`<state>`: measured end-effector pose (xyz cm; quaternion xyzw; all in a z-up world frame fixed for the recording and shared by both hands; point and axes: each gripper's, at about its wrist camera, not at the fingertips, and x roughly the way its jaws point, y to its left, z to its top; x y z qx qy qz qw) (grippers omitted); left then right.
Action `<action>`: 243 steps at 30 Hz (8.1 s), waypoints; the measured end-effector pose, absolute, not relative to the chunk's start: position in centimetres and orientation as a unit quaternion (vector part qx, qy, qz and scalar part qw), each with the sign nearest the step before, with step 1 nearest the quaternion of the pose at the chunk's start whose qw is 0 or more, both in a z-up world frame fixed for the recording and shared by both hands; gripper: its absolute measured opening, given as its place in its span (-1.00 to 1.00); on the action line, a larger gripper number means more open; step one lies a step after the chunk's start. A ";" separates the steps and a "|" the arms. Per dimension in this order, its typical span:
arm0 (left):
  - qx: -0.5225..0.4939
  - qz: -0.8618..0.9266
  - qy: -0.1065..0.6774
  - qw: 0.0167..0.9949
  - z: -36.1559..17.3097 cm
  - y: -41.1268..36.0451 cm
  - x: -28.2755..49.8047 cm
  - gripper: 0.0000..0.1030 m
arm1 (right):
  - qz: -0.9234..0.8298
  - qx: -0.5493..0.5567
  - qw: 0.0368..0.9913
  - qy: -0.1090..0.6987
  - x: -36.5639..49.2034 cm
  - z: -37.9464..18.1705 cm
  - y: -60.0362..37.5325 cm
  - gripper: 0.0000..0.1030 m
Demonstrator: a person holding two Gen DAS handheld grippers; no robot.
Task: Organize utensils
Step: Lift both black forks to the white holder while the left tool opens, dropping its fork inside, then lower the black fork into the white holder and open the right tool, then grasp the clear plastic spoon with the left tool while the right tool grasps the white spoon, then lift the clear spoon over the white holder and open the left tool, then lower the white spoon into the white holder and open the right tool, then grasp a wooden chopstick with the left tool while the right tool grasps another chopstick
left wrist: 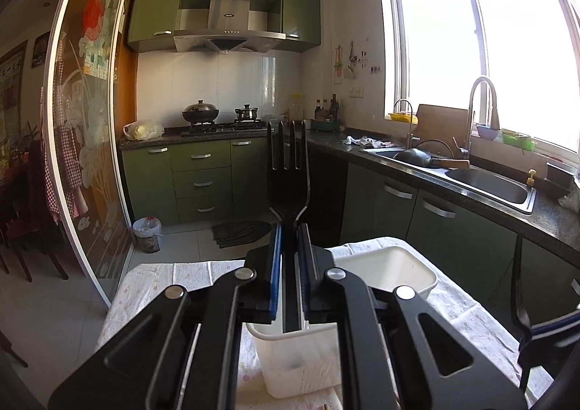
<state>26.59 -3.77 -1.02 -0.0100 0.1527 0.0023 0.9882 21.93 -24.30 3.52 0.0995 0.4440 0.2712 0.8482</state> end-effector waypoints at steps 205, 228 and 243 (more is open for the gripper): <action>-0.050 -0.083 0.158 0.983 1.8 -0.9 24.2 -0.54 | 0.193 0.084 0.959 0.192 30.4 1.4 -19.3 -0.78; -0.024 -0.065 0.180 0.981 1.1 -2.2 22.8 -0.43 | 0.192 0.055 0.954 0.222 24.4 -0.8 -20.3 -0.24; -0.026 -0.031 0.495 0.868 -8.2 1.1 20.8 -0.81 | 0.214 -0.003 0.897 0.387 17.7 -7.0 -22.1 -0.24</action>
